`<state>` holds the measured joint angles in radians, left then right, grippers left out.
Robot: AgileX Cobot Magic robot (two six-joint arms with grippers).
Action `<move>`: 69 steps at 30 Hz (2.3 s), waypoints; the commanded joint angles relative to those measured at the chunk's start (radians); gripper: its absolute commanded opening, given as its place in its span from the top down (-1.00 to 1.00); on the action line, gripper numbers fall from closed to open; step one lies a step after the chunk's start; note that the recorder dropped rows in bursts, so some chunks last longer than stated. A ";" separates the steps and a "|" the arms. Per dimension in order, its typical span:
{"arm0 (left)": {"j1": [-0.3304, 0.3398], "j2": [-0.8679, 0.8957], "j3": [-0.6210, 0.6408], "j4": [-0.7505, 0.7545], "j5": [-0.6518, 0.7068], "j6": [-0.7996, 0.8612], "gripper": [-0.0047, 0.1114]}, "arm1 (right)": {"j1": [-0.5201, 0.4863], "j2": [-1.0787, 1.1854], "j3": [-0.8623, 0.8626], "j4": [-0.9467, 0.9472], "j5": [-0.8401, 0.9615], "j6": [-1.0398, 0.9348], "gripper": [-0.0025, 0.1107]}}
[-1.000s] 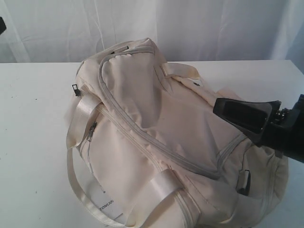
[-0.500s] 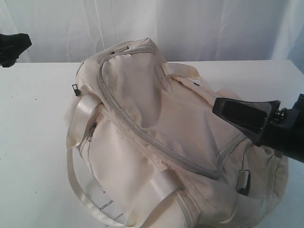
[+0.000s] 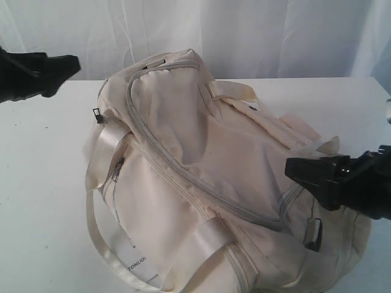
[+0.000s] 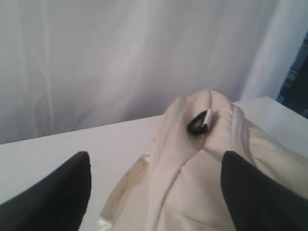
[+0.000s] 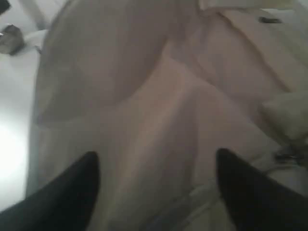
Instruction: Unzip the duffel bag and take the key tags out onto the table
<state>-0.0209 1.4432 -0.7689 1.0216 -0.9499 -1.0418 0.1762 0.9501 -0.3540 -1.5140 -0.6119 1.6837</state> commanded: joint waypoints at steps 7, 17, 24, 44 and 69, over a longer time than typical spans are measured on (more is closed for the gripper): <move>-0.183 0.108 -0.183 0.043 0.162 -0.024 -0.42 | 0.002 0.009 -0.003 -0.230 0.236 0.312 -0.72; -0.241 0.174 -0.250 0.048 0.196 -0.132 -0.42 | 0.002 0.078 0.053 -0.230 0.213 0.340 -0.60; -0.302 0.212 -0.250 0.142 0.203 -0.143 -0.42 | 0.002 0.125 0.053 -0.230 0.146 0.340 -0.60; -0.325 0.237 -0.250 0.094 0.341 -0.125 0.92 | 0.002 0.127 0.053 -0.230 0.256 0.342 0.85; -0.229 -0.148 -0.079 0.383 0.555 -0.401 0.92 | 0.002 -0.068 0.040 -0.230 0.267 0.333 -0.45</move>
<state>-0.2608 1.3466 -0.8609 1.4029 -0.4263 -1.4337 0.1785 0.8566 -0.3359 -1.7379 -0.3693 2.0230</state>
